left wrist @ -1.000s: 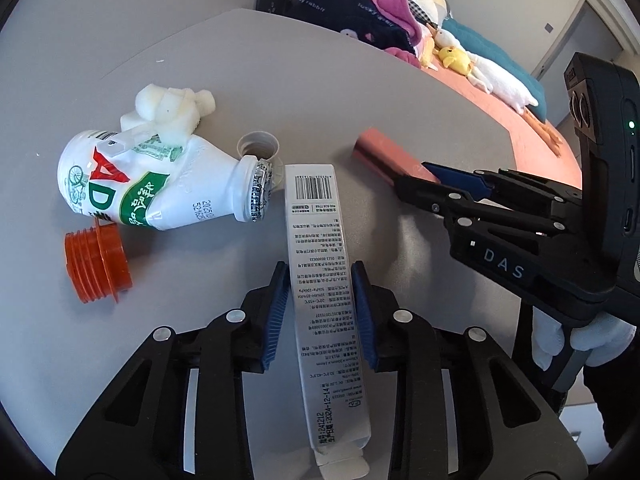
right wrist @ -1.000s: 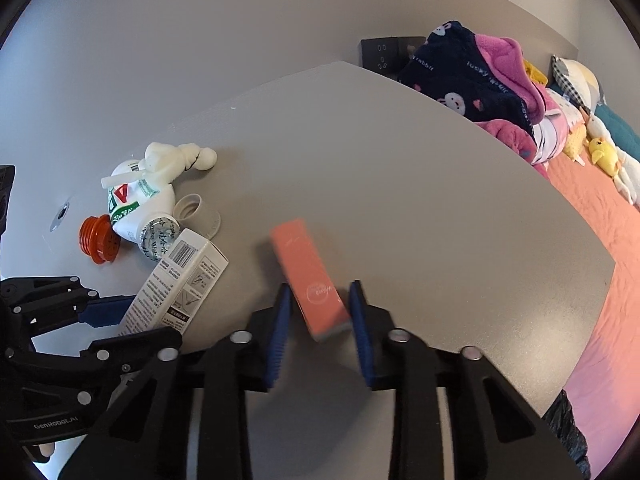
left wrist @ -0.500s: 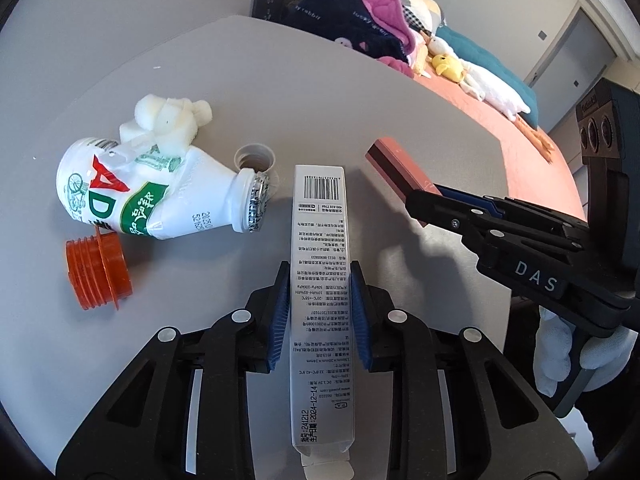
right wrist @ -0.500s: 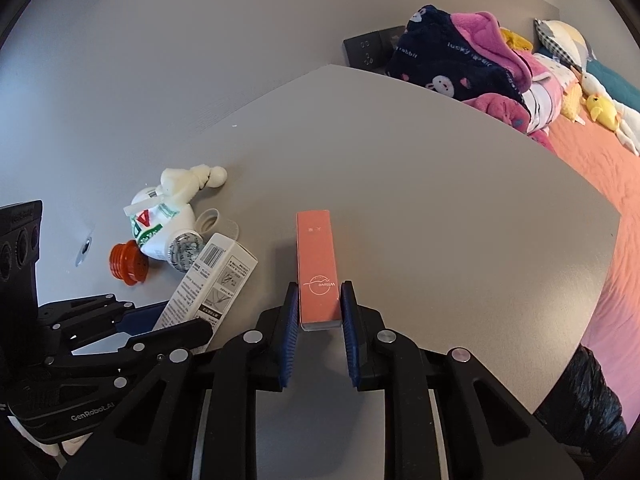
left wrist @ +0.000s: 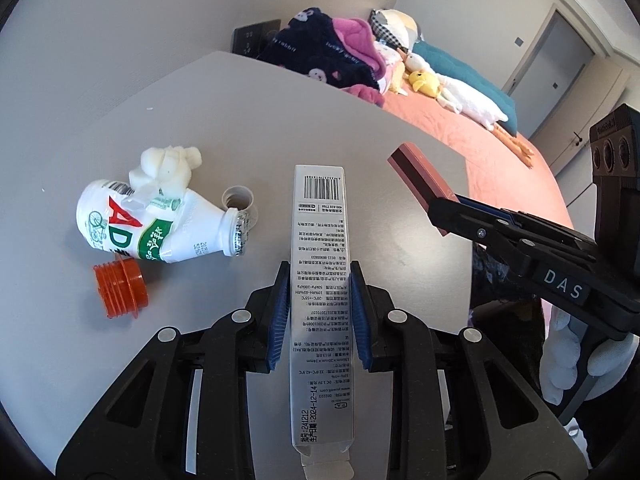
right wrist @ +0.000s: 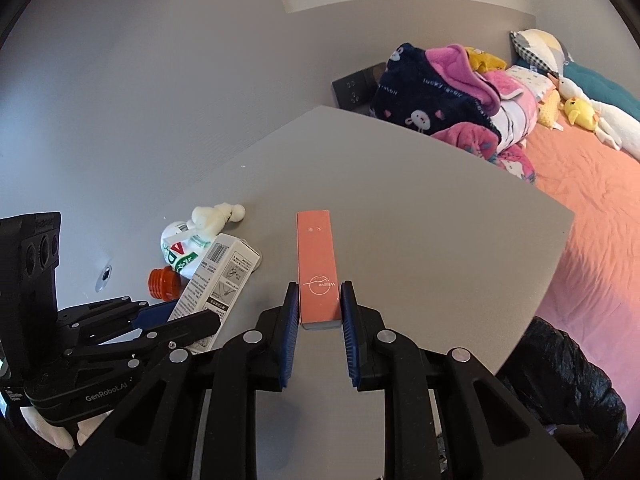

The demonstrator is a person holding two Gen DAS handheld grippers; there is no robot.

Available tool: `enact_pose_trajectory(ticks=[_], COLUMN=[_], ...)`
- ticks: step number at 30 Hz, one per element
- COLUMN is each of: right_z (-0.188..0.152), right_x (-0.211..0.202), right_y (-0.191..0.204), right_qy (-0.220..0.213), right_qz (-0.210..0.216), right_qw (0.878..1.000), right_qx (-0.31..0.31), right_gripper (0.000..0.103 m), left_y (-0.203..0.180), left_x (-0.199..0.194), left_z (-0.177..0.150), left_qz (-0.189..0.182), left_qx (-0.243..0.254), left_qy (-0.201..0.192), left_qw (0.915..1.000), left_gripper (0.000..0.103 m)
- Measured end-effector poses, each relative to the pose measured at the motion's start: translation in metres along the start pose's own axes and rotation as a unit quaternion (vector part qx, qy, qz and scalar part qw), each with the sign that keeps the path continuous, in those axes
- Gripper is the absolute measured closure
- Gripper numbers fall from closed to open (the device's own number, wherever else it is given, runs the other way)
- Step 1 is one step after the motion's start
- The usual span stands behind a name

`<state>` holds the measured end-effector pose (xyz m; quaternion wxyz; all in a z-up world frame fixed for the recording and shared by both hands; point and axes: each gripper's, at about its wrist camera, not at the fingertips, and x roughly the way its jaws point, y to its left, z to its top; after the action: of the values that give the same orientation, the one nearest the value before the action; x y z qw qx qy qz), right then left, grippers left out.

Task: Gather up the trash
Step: 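Carry the white box and pink box over the bin and release both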

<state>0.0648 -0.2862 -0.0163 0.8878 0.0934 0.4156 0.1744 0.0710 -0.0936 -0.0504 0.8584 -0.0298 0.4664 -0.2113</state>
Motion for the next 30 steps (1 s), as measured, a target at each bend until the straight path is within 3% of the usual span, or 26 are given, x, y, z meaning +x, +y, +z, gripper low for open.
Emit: enact_pose_trajectory(ticks=[30], right_z=[-0.041], right_x=[-0.116], right_y=[-0.020], right_qy=[-0.071], right_qz=[-0.045], right_qw=[0.995], right_qx=[0.053], right_gripper=[0.081], left_y=[-0.088], left_x=[-0.029], left_z=[0.013], left_qz=[-0.077], left_qx=[0.096], left_qy=[-0.027], left_qw=[0.9921], left_gripper=[0.075])
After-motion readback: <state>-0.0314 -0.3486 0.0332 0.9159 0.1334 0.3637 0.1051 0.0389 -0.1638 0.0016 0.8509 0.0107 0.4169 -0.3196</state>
